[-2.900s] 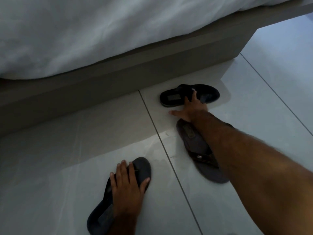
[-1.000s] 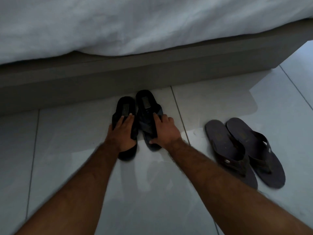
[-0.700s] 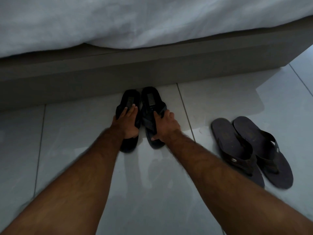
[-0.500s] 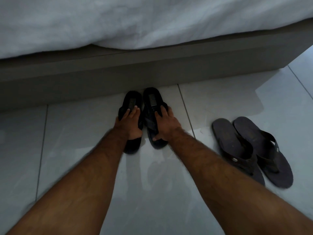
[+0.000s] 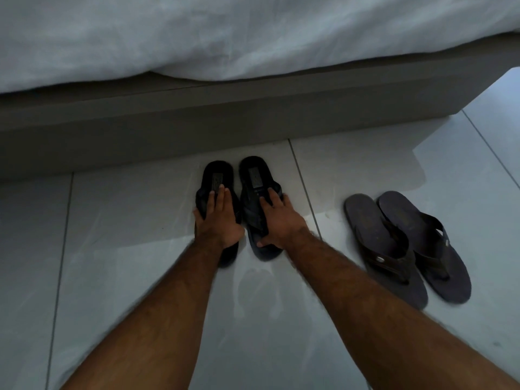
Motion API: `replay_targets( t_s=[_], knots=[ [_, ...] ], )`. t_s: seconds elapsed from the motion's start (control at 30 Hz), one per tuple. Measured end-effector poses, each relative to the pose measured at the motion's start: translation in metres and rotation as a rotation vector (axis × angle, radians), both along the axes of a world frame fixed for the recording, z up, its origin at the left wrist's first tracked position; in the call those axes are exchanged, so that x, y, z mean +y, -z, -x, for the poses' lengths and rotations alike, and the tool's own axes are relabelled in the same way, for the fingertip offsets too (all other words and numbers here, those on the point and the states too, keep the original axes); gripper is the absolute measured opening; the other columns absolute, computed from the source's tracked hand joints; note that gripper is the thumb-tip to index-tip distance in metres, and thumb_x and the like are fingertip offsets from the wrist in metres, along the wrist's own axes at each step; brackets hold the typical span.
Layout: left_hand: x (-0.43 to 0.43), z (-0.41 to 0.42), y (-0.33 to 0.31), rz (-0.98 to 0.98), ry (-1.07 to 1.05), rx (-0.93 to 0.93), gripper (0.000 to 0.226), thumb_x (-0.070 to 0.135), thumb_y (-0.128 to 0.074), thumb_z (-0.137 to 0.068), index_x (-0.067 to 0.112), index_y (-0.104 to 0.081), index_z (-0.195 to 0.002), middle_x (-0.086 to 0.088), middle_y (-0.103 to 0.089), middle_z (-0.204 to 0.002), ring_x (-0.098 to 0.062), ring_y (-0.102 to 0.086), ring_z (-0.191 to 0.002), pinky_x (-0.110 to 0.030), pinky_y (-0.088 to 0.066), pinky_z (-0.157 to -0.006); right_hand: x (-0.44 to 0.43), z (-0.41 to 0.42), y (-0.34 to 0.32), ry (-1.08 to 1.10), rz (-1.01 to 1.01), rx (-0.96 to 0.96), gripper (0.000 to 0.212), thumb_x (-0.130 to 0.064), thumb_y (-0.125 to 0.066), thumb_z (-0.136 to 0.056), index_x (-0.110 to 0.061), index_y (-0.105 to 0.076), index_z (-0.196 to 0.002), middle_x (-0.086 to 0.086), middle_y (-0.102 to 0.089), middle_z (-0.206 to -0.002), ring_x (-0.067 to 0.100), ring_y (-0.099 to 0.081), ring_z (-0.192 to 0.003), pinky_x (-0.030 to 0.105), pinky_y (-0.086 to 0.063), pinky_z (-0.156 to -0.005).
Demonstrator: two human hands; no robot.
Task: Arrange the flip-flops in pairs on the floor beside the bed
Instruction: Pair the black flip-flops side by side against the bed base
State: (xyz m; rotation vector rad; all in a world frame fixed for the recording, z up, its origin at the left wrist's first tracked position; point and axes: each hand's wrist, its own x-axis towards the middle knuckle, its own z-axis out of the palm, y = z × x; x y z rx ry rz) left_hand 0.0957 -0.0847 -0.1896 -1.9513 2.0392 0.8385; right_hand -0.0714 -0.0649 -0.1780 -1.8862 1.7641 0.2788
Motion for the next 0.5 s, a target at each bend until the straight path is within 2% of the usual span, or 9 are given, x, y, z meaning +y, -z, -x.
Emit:
replay_targets(
  t_s=[0.5],
  knots=[
    [-0.0032, 0.0057, -0.0078, -0.022, -0.049, 0.035, 0.108, 0.046, -0.064, -0.086, 0.014, 0.007, -0.161, -0.004, 0.019, -0.169, -0.022, 0.013, -0.156, -0.062, -0.006, -0.122, 0.0022, 0.0024, -0.0038, -0.001, -0.002, 0.002, 0.122, -0.049, -0.087, -0.067, -0.021, -0.014, -0.160, 0.003, 0.003, -0.169, 0.040, -0.008, -0.153, 0.055, -0.039, -0.113]
  ],
)
